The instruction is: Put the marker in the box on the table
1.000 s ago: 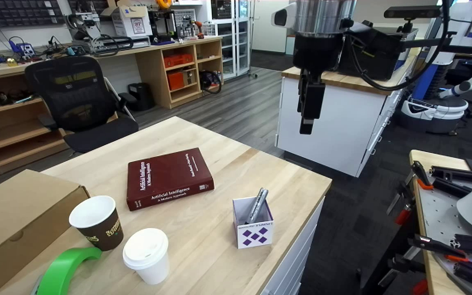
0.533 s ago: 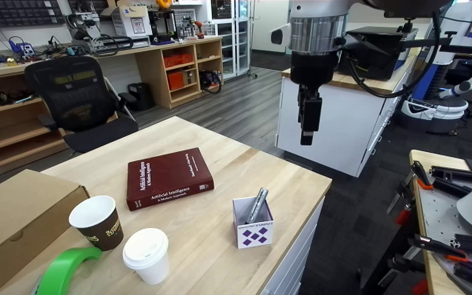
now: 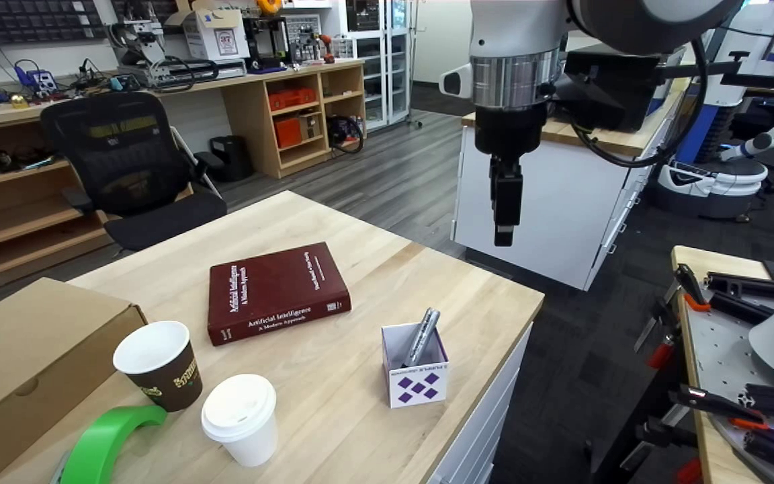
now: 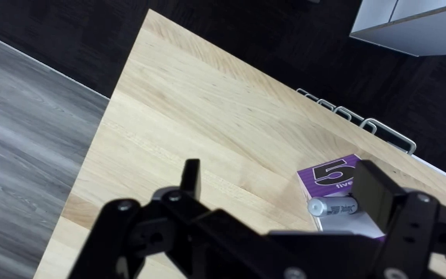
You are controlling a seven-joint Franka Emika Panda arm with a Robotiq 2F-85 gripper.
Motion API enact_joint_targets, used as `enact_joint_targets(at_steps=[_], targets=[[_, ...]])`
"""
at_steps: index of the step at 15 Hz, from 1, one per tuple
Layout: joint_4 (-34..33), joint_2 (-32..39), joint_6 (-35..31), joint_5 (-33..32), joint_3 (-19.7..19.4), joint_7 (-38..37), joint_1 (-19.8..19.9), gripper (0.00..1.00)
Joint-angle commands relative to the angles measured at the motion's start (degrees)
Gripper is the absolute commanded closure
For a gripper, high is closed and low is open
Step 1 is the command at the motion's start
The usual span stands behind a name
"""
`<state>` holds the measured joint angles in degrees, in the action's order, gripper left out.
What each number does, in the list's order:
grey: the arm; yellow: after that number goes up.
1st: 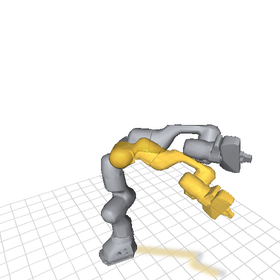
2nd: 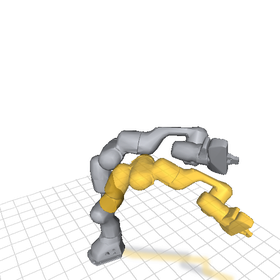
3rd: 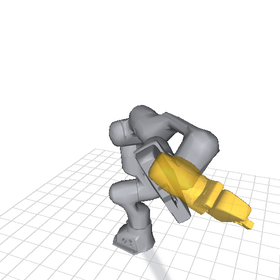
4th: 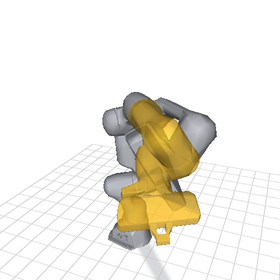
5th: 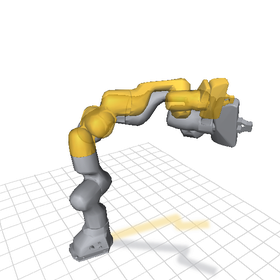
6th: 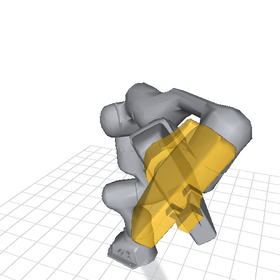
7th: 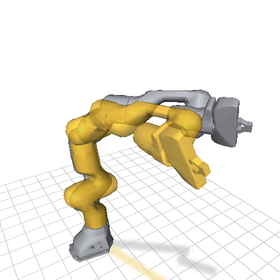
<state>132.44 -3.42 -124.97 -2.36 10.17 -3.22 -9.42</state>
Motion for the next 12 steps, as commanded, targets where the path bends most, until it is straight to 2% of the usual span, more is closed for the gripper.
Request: enact_joint_targets(at_steps=[1,12], targets=[[0.04,-1.86,1.55,-0.98,-0.38,-1.01,0.23,0.0],[-4.3,-8.82,7.49,0.44,-0.68,-1.39,0.56,0.0]])
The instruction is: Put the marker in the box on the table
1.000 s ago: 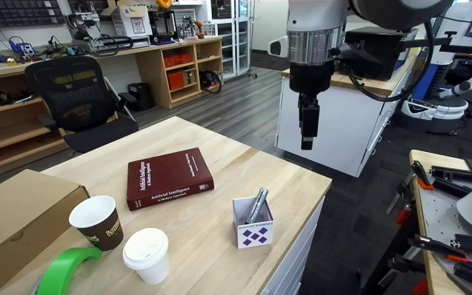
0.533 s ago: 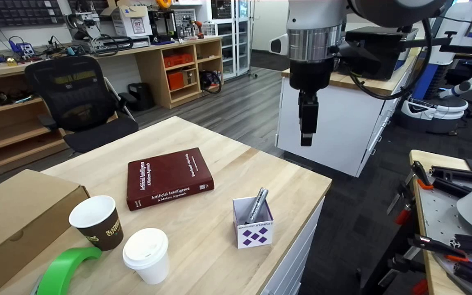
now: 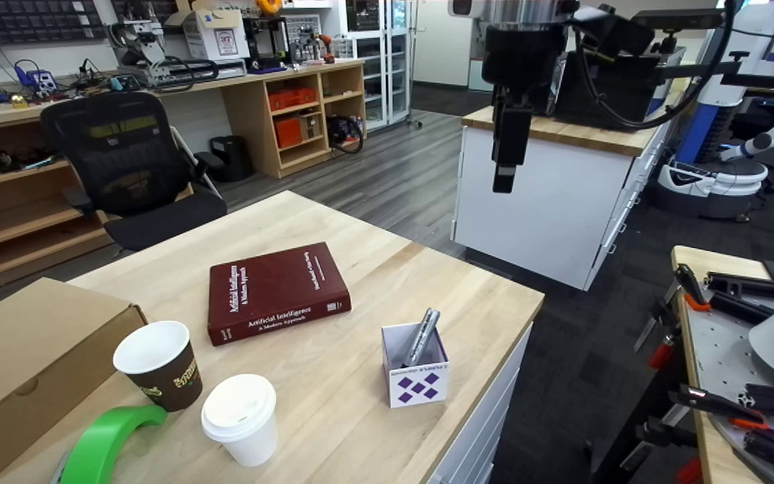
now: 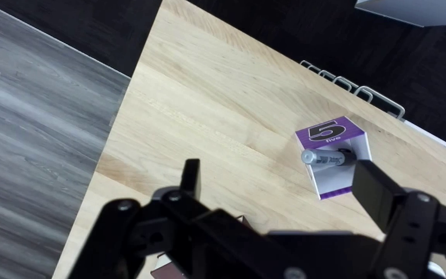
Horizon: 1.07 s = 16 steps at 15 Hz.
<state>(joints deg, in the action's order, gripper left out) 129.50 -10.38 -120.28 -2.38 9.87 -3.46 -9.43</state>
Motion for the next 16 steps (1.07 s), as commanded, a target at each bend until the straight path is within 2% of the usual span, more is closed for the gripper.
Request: enact_joint_targets(at_steps=[1,10,16], targets=[[-1.81,-1.85,2.88,0.46,-0.71,-1.27,0.91,0.0],[-1.73,-2.46,2.48,-2.15,-4.6,-1.35,5.52,0.0],[-1.92,-1.17,0.86,-1.7,-5.16,-0.25,6.1,0.0]])
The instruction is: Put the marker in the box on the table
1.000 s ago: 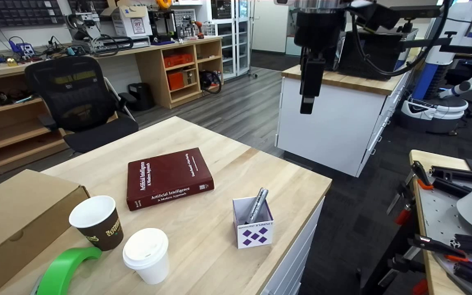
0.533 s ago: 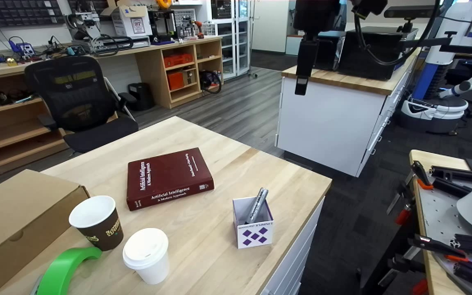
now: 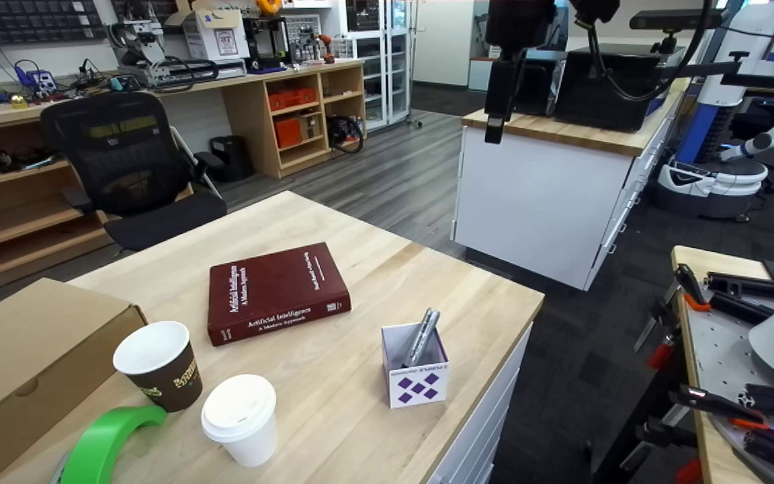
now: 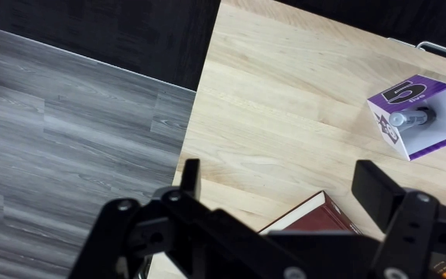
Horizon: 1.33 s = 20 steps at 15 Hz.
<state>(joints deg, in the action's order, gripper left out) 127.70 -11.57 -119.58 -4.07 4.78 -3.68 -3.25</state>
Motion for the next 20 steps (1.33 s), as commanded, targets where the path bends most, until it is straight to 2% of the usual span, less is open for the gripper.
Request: enact_joint_targets(at_steps=[1,6,9,16,20], targets=[[-0.12,0.02,0.16,-0.02,-0.07,-0.03,-0.08,0.0],[0.82,0.49,-1.52,-0.24,-0.03,-1.23,0.12,0.0],[0.77,2.21,-3.58,2.68,-0.03,0.33,-0.72,0.0],[-1.7,6.94,-10.32,8.05,3.1,0.77,-4.54,0.0],[-3.56,9.49,-11.42,8.69,5.67,1.1,-7.08,0.0]])
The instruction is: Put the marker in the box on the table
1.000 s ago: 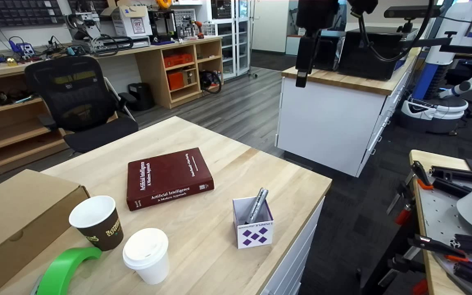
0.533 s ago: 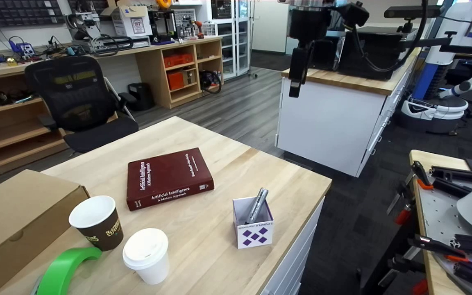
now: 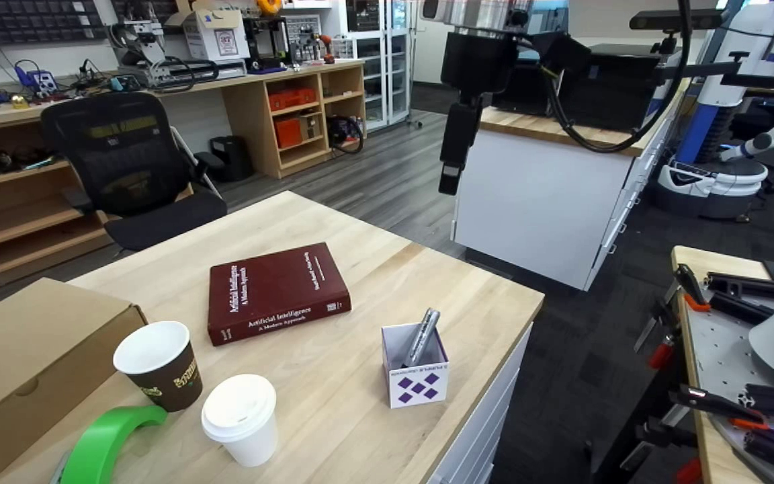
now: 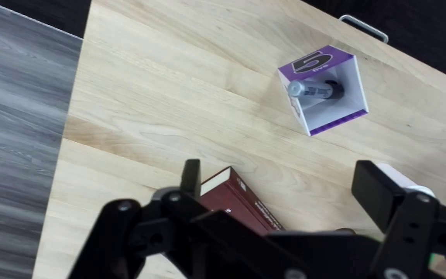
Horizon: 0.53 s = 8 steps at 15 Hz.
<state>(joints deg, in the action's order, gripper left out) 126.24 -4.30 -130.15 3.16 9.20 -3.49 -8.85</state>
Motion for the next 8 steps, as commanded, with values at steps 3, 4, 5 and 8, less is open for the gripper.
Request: enact_joint_targets(at_steps=[3,4,5,8], targets=[[-3.15,3.98,-0.22,1.12,2.89,1.53,-3.02,0.0],[-3.23,4.55,-0.03,0.87,3.38,1.62,-3.43,0.0],[-3.33,4.99,0.15,0.84,3.72,1.97,-3.77,0.0],[-2.66,5.59,0.63,0.04,4.38,3.76,-4.41,0.0]])
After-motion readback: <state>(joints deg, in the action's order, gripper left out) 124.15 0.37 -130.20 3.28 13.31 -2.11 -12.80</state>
